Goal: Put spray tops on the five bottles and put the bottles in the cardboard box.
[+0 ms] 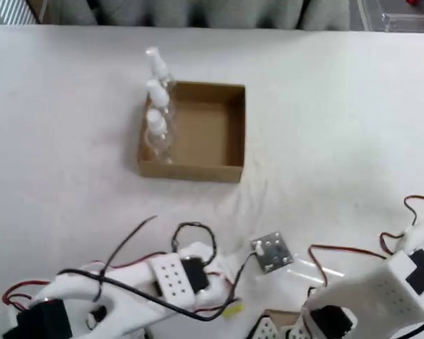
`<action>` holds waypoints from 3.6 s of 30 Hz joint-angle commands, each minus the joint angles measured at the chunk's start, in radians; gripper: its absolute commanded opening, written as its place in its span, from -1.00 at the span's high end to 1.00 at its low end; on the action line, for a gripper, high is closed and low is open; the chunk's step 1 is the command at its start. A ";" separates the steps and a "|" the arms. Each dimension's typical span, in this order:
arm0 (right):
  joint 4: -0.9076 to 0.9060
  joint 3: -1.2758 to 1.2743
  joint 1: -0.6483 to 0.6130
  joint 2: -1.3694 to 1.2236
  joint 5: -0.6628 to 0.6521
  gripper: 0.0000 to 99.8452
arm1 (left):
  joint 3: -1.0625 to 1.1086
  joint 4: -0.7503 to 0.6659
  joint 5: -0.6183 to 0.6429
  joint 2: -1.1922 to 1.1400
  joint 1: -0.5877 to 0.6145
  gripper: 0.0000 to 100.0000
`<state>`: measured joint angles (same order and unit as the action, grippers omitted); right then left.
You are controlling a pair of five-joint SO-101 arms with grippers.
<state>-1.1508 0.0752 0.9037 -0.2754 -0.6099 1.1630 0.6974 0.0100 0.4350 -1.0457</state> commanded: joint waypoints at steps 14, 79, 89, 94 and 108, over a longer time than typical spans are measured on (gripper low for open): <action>-0.012 0.043 0.002 0.004 0.000 0.97 | -0.049 -0.058 -0.072 0.223 0.137 0.95; -0.351 0.005 -0.193 0.061 -0.183 0.97 | -0.048 0.489 0.078 0.981 0.901 0.38; -0.552 0.003 -0.387 0.225 -0.175 0.97 | 0.348 0.290 0.074 1.113 1.216 0.38; -0.562 -0.124 -0.506 0.344 -0.173 0.97 | 0.356 0.324 0.072 1.113 1.218 0.38; -0.377 -0.588 -0.998 0.728 -0.089 0.90 | 0.437 0.301 0.003 1.116 1.219 0.38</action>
<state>-1.5804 -0.4618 0.0169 0.3905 -0.7142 1.6049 1.0273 0.0207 1.5382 0.1619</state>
